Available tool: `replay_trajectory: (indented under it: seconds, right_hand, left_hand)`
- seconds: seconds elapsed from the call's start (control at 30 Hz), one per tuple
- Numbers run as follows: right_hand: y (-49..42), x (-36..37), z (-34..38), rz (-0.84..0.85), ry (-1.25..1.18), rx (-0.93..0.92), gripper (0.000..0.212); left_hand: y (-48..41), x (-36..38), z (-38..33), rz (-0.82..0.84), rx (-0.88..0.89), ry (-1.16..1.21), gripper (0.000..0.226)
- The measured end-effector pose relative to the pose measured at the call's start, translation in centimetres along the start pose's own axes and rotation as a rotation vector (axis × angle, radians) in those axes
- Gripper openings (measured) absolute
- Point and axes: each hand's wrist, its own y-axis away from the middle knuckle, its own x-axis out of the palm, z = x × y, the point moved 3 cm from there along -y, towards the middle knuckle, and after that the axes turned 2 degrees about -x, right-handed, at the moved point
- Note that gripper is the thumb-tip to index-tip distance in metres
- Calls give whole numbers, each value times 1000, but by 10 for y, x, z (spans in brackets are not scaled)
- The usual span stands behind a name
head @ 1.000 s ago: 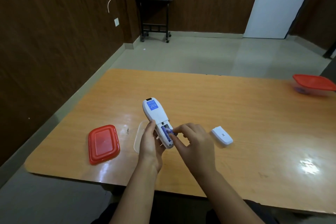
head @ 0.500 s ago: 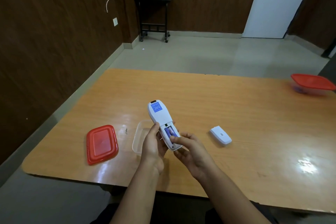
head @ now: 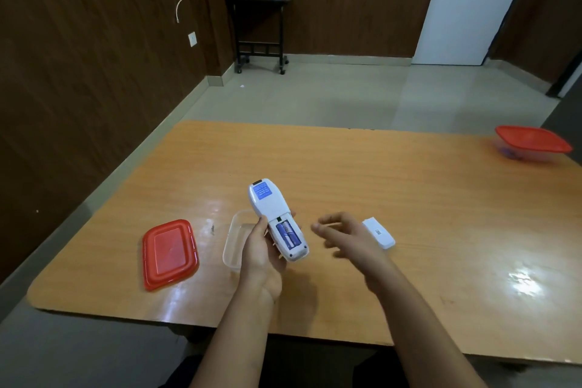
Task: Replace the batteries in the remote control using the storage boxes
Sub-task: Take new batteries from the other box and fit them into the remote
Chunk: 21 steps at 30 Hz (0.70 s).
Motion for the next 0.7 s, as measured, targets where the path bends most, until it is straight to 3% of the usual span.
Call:
replay_trajectory:
  seconds: [0.07, 0.13, 0.27, 0.37, 0.43, 0.6, 0.7]
  right_hand:
    - [-12, -36, -9, -322, 550, -100, 33]
    - [-23, -58, -23, -429, 798, -39, 47]
    - [-41, -69, -50, -372, 831, 119, 70]
    - [-45, -70, -59, -423, 877, 70, 64]
    - [-46, -69, -58, -437, 769, 28, 59]
    - [-8, -44, -16, -362, 299, -268, 42]
    - [21, -8, 3, -263, 363, -480, 39]
  left_hand:
    - [0, -1, 1, -11, -8, 16, 35]
    - [1, -2, 2, -20, 0, -9, 23]
    - [2, 0, 3, 5, -11, -40, 22]
    - [2, 2, 4, 16, -48, -46, 30]
    - [3, 5, 4, 15, -46, -47, 32]
    - [2, 10, 6, 3, -39, -30, 36]
    - [0, 10, 7, 3, -37, 17, 34]
